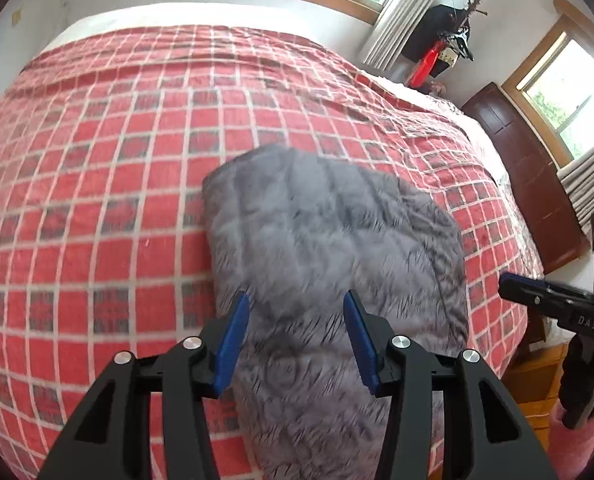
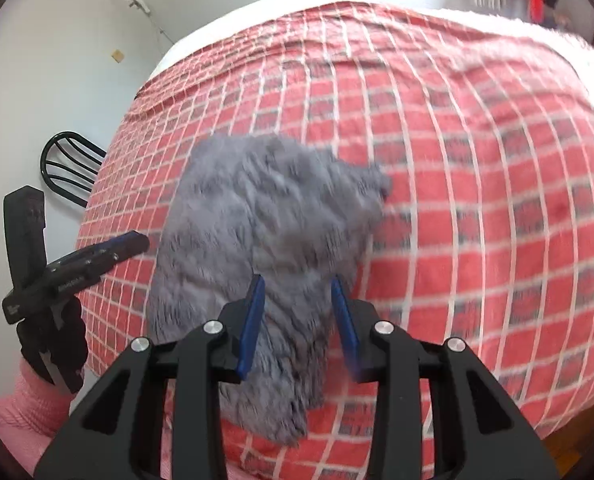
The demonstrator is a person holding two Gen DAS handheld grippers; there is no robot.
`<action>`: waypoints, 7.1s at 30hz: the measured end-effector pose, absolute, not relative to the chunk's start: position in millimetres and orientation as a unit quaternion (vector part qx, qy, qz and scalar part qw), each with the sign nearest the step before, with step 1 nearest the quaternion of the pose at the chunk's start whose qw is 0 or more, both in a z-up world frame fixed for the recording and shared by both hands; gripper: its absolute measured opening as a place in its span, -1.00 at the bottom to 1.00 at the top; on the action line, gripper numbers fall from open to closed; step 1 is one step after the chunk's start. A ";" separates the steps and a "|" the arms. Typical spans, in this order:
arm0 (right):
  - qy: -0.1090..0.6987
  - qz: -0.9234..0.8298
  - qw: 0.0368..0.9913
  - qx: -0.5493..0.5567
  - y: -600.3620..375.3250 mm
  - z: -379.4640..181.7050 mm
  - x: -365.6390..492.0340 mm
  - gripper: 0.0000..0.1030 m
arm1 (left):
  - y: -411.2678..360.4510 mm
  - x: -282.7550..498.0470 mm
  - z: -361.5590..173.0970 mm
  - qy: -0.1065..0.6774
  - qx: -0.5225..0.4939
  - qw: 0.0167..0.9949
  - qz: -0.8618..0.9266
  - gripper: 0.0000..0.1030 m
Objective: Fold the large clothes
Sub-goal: 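Lower the jacket bundle onto the bedspread and open both grippers, then grasp the edge of the grey jacket bundle with both grippers, then lift the jacket bundle with both grippers and roll it over, then set the jacket bundle down on the bedspread and open both grippers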
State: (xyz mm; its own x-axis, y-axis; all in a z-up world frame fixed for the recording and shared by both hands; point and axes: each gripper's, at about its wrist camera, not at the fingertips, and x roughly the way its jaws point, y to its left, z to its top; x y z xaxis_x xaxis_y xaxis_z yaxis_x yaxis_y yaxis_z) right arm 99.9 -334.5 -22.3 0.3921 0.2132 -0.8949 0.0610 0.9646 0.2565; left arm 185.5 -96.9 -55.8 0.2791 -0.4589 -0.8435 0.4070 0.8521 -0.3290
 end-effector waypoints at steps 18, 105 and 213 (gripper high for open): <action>0.618 0.042 0.761 0.192 -361.4 -120.0 174.8 -0.55 | -149.1 265.6 -125.5 0.590 0.002 0.760 -0.273 0.04; 0.581 0.101 0.785 0.187 -300.3 -91.7 71.6 -0.29 | -95.0 137.2 -96.6 0.561 0.041 0.788 -0.251 0.09; 0.570 0.240 0.731 0.289 -312.4 -205.7 136.2 0.49 | 59.6 302.9 -196.6 0.559 -0.249 0.719 -0.330 0.72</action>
State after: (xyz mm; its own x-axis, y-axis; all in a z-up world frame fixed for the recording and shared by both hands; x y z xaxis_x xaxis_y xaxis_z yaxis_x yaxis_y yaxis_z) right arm 136.2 -312.4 -205.7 0.2354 0.6801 -0.6943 -0.0203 0.7176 0.6961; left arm 302.9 59.6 -196.6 0.1585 -0.7530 -0.6386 0.1957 0.6579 -0.7272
